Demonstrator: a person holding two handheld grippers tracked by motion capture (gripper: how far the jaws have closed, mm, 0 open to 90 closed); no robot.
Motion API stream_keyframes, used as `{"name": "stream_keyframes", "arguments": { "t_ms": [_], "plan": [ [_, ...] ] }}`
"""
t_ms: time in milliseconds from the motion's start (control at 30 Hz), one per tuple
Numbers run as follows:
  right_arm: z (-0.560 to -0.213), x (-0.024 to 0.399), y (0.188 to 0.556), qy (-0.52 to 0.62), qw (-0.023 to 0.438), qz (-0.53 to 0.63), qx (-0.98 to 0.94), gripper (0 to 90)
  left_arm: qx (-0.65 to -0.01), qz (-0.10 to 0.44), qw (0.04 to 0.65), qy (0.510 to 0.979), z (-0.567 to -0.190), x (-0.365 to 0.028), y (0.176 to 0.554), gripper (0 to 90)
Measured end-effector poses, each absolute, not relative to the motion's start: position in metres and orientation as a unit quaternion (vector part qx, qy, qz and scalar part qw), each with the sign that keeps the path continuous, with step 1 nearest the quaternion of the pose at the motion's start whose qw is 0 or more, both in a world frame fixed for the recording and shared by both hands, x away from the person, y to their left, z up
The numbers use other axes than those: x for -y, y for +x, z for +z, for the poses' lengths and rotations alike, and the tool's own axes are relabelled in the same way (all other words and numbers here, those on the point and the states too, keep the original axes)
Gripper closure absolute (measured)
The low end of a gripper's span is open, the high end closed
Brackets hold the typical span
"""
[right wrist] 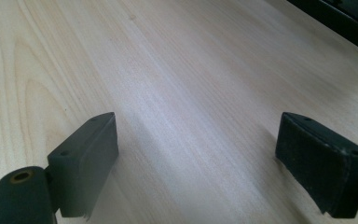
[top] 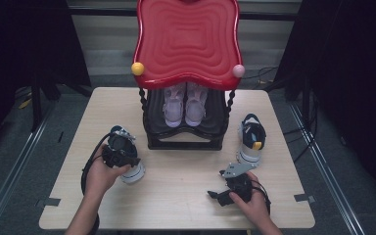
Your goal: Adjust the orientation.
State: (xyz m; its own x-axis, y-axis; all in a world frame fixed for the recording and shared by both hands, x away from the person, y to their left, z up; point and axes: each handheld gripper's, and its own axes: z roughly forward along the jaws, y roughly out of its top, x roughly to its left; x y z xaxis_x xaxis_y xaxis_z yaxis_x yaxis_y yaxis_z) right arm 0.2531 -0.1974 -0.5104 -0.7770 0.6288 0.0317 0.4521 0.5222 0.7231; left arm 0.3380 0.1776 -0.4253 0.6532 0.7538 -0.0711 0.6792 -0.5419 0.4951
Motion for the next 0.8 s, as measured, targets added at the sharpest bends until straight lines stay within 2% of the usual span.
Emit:
{"name": "stream_keyframes", "arguments": {
  "t_ms": [33,67,100,133,267,433,533,633,800],
  "plan": [
    [-0.51,0.197,0.253,0.313,0.117,0.376,-0.864,12.4,-0.408,0.073,0.249,0.875,-0.425,-0.179,0.339,55.7],
    [-0.51,0.197,0.253,0.313,0.117,0.376,-0.864,12.4,-0.408,0.073,0.249,0.875,-0.425,-0.179,0.339,43.6],
    [-0.51,0.197,0.253,0.313,0.117,0.376,-0.864,12.4,-0.4,0.075,0.247,0.88,-0.423,-0.18,0.339,43.6],
    [-0.51,0.197,0.253,0.313,0.118,0.376,-0.864,12.4,-0.398,0.078,0.251,0.879,-0.422,-0.181,0.339,38.8],
    [-0.51,0.197,0.253,0.313,0.117,0.376,-0.864,12.4,-0.39,0.083,0.261,0.879,-0.415,-0.189,0.336,31.2],
    [-0.51,0.197,0.253,0.313,0.117,0.376,-0.864,12.4,-0.36,0.082,0.243,0.897,-0.413,-0.198,0.331,29.4],
    [-0.51,0.197,0.253,0.313,0.118,0.376,-0.864,12.4,-0.341,0.083,0.235,0.906,-0.413,-0.197,0.325,36.2],
    [-0.51,0.197,0.253,0.313,0.118,0.375,-0.865,12.4,-0.33,0.087,0.218,0.914,-0.412,-0.191,0.321,36.4],
    [-0.51,0.197,0.253,0.313,0.118,0.375,-0.865,12.4,-0.316,0.072,0.21,0.922,-0.409,-0.182,0.318,41.9]
  ]
}}
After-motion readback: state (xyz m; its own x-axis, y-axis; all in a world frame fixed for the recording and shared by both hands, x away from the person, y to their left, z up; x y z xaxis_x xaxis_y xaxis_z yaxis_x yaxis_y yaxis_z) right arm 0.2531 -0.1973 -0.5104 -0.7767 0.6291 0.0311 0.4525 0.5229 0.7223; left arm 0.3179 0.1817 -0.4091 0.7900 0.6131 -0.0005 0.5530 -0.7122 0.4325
